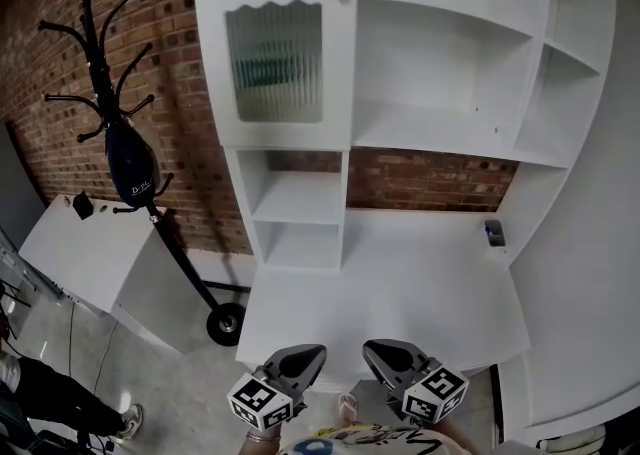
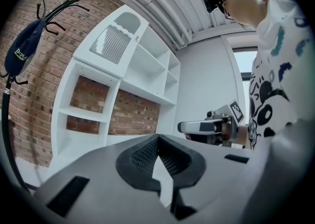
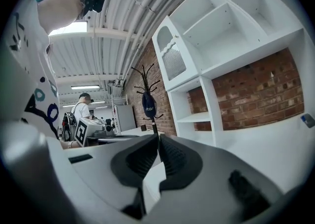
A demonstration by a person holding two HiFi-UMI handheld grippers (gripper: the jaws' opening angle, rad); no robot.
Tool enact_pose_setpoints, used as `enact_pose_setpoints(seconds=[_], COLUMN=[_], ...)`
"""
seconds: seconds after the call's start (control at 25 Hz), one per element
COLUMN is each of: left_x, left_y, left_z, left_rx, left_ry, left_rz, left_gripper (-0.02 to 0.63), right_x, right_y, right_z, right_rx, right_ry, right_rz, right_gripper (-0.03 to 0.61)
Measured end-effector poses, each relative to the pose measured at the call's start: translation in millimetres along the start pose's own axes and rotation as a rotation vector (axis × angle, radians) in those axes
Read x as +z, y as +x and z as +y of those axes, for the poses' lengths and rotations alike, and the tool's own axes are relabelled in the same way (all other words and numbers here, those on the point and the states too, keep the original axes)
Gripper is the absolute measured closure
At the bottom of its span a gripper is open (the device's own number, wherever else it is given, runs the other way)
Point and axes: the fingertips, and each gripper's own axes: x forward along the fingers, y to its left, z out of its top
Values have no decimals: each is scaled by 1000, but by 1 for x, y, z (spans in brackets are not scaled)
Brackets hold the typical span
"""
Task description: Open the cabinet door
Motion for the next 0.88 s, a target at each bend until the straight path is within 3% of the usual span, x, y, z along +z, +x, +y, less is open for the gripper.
enact_pose_setpoints(seconds=[0.32, 0.88], left_x=[36, 169], left_y=[52, 104], left_z=[39, 86], left_rx=[1, 6], left_ry=[107, 328], left_rz=[-2, -115], left_gripper=[601, 601], right_x=[47, 189], right_y=[31, 71], right_z=[-52, -97], right_rx=[36, 118], right_ry=[-67, -308], right_rz=[-39, -223], right_gripper=[549, 549])
